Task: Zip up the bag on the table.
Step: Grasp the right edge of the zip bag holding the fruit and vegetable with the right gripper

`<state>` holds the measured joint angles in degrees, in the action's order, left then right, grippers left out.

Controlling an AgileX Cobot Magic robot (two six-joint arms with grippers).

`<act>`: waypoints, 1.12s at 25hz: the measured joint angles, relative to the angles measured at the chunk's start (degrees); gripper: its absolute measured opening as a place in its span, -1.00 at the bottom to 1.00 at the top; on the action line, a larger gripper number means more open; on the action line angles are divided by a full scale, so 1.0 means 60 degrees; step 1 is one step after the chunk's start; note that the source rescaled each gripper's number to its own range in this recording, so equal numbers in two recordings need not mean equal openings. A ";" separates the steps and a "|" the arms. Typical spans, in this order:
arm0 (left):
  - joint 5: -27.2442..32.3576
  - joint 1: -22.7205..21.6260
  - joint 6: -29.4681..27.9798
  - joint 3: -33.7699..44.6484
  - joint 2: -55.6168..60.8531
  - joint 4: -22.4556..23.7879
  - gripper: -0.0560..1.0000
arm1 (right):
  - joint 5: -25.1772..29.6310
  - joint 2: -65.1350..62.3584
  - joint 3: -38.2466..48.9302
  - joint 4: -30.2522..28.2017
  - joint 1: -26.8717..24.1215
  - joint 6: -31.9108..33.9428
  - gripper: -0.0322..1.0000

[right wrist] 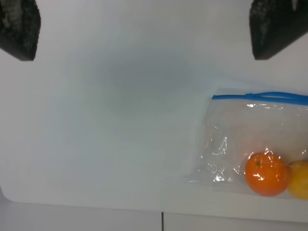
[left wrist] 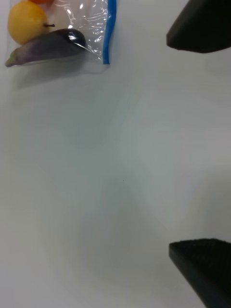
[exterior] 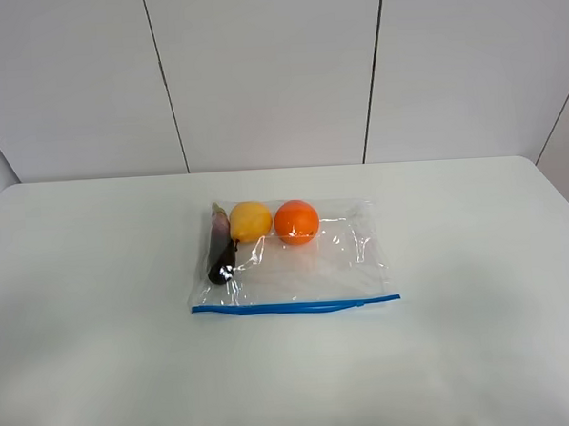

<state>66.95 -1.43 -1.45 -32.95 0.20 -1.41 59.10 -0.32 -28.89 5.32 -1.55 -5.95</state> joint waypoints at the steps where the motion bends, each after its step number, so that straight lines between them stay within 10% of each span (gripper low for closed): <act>1: 0.0000 0.0000 0.0000 0.0000 0.0000 0.0000 0.85 | 0.0000 0.0000 0.0000 0.0000 0.0000 0.0000 0.88; 18: 0.0000 0.0000 0.0000 0.0000 0.0000 0.0000 0.85 | -0.0430 0.0101 -0.0099 0.0065 0.0000 0.0008 0.86; 28: 0.0000 0.0000 0.0000 0.0000 0.0000 0.0000 0.85 | -0.1016 0.5490 -0.1875 0.1372 0.0000 -0.0031 0.86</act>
<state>66.95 -1.43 -1.45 -32.95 0.20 -1.41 53.01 32.62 -40.14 13.55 -1.55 -6.14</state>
